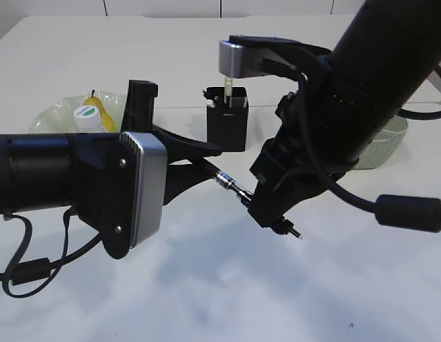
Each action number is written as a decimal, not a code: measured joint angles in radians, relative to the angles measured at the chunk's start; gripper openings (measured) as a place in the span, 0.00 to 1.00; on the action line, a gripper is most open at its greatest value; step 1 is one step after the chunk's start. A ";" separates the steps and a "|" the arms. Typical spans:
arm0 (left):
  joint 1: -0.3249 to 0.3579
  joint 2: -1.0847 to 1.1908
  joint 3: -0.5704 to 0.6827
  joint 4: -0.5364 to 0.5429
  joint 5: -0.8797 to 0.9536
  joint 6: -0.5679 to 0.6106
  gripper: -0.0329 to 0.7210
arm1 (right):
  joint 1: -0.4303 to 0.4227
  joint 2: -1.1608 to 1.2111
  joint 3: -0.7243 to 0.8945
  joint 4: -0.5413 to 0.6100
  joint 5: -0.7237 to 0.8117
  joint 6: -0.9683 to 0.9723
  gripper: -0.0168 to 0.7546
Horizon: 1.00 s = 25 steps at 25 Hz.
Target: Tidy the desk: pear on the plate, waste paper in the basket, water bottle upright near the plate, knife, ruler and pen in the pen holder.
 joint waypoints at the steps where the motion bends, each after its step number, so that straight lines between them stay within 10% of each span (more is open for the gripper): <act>1: 0.000 0.000 0.000 0.002 0.010 0.005 0.22 | 0.000 0.000 -0.002 0.000 0.000 0.000 0.16; 15: 0.000 0.005 0.000 0.024 0.056 0.016 0.12 | 0.000 0.000 -0.005 0.000 -0.004 0.002 0.18; 25: 0.000 0.005 0.000 -0.001 0.044 0.012 0.12 | 0.000 0.000 -0.005 0.000 -0.002 0.000 0.51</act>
